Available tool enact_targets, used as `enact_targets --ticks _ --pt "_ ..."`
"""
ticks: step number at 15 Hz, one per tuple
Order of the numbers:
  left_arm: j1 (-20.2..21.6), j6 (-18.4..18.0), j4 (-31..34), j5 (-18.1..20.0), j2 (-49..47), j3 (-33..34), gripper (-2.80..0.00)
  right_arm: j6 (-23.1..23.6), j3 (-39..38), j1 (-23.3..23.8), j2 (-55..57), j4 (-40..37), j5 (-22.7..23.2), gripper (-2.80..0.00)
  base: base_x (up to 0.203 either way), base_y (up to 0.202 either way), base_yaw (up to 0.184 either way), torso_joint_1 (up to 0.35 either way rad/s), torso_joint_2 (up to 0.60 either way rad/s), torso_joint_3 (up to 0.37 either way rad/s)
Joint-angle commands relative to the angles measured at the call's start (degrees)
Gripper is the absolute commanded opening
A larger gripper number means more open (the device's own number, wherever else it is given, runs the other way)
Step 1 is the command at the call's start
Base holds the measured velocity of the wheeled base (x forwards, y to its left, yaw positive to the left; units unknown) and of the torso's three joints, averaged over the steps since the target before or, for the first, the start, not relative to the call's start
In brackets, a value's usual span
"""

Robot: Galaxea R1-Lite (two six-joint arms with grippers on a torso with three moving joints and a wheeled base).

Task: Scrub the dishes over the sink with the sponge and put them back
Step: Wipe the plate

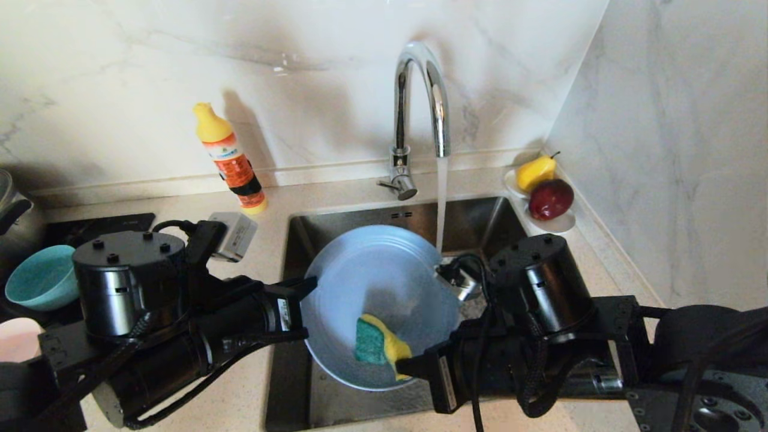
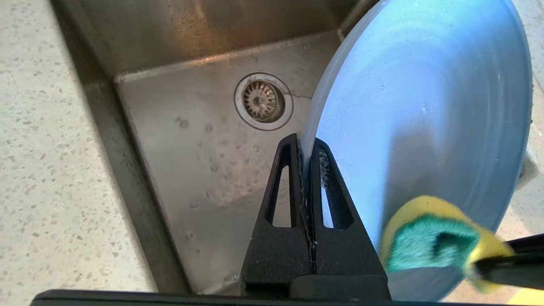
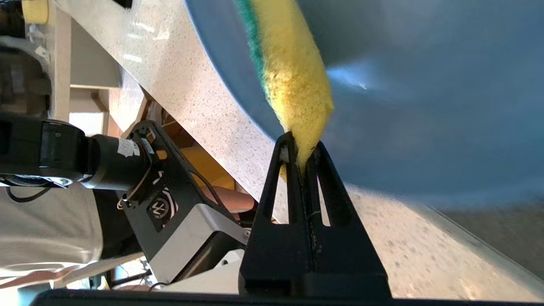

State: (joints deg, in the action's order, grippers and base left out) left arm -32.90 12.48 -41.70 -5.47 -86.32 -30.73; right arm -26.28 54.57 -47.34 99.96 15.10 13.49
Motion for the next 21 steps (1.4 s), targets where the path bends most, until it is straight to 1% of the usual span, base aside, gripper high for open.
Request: enact_targets --ticks 1,5,8,12,14,19,21 --pt "0.03 0.09 -0.22 -0.11 0.06 -0.03 -2.8 -0.17 -1.12 1.84 -2.57 0.1 0.13 -2.8 0.0 0.0 0.0 0.0 0.0 0.0" --pt "0.03 0.09 -0.22 -0.42 0.89 0.23 -2.8 -0.22 -0.76 4.36 -5.01 -0.32 0.13 -2.8 0.0 0.0 0.0 0.0 0.0 0.0" --pt "0.03 0.09 -0.22 -0.24 1.07 0.54 -2.8 -0.26 -0.07 6.35 -4.76 0.21 0.13 -2.8 0.0 0.0 0.0 0.0 0.0 0.0" --pt "0.03 0.09 -0.22 0.11 1.16 1.35 -2.8 -0.35 2.39 10.06 -5.05 -0.25 0.14 -2.8 0.0 0.0 0.0 0.0 0.0 0.0" --pt "0.03 0.27 -0.22 0.2 1.07 1.64 -2.8 -0.35 2.64 11.06 -6.3 -0.29 0.13 -2.8 0.0 0.0 0.0 0.0 0.0 0.0" --pt "0.03 2.14 0.42 0.2 -1.26 -0.17 -2.8 -0.35 0.82 14.53 -11.4 -1.8 0.19 -2.8 0.0 0.0 0.0 0.0 0.0 0.0" --pt "0.07 5.48 1.01 0.04 -4.05 -2.81 -2.8 -0.29 -0.55 16.22 -14.47 -2.88 0.25 -2.8 0.0 0.0 0.0 0.0 0.0 0.0"
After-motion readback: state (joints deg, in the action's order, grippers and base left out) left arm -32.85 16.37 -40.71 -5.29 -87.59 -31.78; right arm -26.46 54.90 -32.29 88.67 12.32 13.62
